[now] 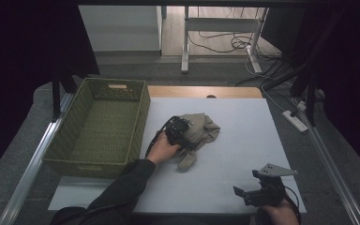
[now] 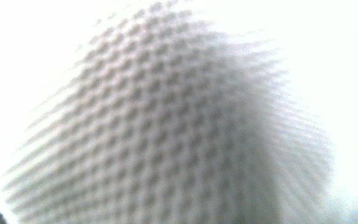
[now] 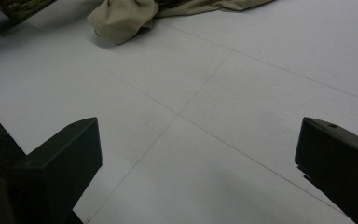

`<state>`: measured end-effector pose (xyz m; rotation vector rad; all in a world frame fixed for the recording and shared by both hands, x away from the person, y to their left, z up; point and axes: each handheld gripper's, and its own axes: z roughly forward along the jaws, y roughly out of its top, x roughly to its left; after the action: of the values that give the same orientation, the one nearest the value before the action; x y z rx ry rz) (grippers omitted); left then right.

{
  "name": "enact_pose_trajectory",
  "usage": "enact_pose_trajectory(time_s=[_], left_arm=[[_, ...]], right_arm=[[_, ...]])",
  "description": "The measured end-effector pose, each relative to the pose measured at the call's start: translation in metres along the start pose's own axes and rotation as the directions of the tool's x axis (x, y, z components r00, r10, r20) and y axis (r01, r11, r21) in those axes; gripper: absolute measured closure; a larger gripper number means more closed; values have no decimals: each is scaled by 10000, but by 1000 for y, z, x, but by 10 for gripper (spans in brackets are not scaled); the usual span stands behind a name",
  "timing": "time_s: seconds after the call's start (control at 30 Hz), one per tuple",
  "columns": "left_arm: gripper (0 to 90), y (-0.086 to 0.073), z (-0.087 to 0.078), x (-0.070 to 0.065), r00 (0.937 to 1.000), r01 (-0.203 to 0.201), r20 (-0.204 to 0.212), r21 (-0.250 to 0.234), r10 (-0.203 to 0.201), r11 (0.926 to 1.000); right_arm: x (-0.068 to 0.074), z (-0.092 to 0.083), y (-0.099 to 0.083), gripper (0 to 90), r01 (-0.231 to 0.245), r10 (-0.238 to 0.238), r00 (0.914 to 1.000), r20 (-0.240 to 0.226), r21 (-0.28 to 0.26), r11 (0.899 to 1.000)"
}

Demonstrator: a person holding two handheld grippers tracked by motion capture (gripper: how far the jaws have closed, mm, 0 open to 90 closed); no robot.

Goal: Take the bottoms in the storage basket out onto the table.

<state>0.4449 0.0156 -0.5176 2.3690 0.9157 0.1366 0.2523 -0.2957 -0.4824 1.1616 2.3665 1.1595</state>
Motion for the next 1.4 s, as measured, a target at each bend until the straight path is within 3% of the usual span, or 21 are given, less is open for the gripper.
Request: enact_pose_trajectory(time_s=[0.73, 1.0, 1.3, 1.4], left_arm=[[0, 10, -31, -4, 9975, -673, 198, -409, 682, 9969], [0, 14, -46, -2, 9979, -420, 465, -726, 454, 9965], [0, 19, -64, -3, 9963, -420, 698, -1060, 496, 9935], [0, 20, -70, -3, 9972, -484, 515, -1093, 543, 9928]], right_arm=[[0, 0, 0, 10, -31, 31, 10000, 18, 22, 10000], [0, 0, 0, 10, -12, 12, 10000, 32, 29, 10000], [0, 1, 0, 10, -26, 26, 10000, 24, 43, 10000], [0, 1, 0, 10, -32, 31, 10000, 31, 46, 10000]])
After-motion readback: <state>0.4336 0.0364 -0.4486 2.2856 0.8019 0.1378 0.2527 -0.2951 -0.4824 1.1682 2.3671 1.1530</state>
